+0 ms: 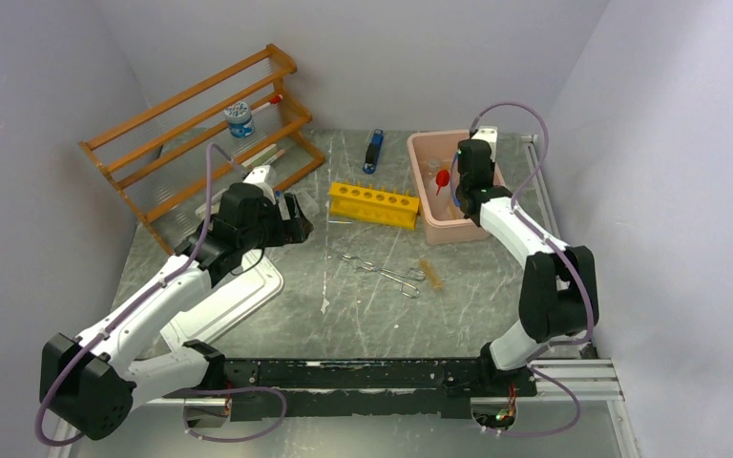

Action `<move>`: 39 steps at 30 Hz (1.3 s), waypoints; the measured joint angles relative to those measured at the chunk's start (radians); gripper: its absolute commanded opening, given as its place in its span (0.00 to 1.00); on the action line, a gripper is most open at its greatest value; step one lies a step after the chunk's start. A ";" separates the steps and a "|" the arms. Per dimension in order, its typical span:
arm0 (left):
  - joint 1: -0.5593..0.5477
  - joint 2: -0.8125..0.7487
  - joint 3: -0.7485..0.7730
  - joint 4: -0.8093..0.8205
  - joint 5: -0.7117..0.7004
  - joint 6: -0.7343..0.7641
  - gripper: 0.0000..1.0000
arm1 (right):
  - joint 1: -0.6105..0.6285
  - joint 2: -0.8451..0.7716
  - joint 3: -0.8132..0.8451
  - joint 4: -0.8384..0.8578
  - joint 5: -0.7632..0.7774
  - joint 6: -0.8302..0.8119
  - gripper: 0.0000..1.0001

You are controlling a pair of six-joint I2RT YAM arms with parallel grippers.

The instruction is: Organize the chemistry lab equipment

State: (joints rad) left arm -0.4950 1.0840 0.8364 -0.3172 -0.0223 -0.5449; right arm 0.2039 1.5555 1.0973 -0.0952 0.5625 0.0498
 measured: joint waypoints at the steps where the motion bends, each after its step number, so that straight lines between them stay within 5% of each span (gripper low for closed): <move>1: 0.000 0.002 0.003 -0.002 0.000 0.002 0.88 | -0.001 0.016 0.000 0.010 -0.006 -0.010 0.04; 26: 0.001 0.095 0.055 -0.015 -0.001 0.010 0.88 | -0.041 0.243 -0.005 0.187 0.006 -0.248 0.16; 39: 0.001 0.095 0.055 -0.014 0.000 0.010 0.88 | -0.041 0.263 -0.003 0.185 -0.010 -0.179 0.43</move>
State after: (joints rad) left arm -0.4942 1.1786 0.8913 -0.3309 -0.0223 -0.5354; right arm 0.1631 1.8187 1.0939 0.0898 0.5526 -0.1295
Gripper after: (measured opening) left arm 0.884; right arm 0.389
